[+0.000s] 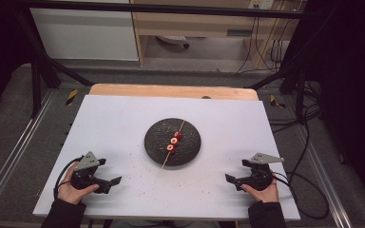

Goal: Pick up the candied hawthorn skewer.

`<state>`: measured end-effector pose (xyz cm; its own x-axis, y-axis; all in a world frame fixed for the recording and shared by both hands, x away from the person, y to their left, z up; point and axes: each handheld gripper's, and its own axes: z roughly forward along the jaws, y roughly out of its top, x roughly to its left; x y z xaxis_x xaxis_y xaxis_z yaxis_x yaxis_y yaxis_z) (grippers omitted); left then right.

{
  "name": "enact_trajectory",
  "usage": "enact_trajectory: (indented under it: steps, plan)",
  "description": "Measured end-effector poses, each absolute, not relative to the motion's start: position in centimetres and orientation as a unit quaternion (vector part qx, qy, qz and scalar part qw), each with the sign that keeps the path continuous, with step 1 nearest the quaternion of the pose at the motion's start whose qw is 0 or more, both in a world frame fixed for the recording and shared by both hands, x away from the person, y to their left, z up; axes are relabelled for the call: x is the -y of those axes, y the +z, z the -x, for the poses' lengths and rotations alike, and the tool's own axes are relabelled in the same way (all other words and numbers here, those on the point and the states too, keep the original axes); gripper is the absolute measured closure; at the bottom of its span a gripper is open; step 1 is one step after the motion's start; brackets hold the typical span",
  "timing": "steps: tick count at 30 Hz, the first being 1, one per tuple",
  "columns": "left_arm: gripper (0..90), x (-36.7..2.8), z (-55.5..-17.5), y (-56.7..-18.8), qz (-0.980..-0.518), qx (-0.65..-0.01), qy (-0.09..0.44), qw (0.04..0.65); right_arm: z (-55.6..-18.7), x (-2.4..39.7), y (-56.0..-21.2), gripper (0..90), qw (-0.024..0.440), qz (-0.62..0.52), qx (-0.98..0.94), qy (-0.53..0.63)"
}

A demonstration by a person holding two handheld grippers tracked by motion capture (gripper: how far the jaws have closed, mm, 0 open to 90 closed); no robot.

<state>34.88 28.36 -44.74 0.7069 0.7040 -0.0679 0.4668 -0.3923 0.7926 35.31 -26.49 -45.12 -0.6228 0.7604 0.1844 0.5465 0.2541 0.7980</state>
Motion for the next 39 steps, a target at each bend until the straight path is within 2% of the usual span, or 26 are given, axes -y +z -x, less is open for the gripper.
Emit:
enact_trajectory:
  steps: [15, 39]
  plan:
    - [3.3, -27.5, -34.6, -44.3, -0.825, -0.354, 0.139, 0.419, -35.3, 26.2, -45.1, 1.6, 0.118, -0.416, -0.784, 0.446]
    - [5.2, -23.6, -35.3, -42.4, -0.824, -0.369, 0.130, 0.410, -35.2, 26.0, -45.0, 1.5, 0.122, -0.413, -0.786, 0.444]
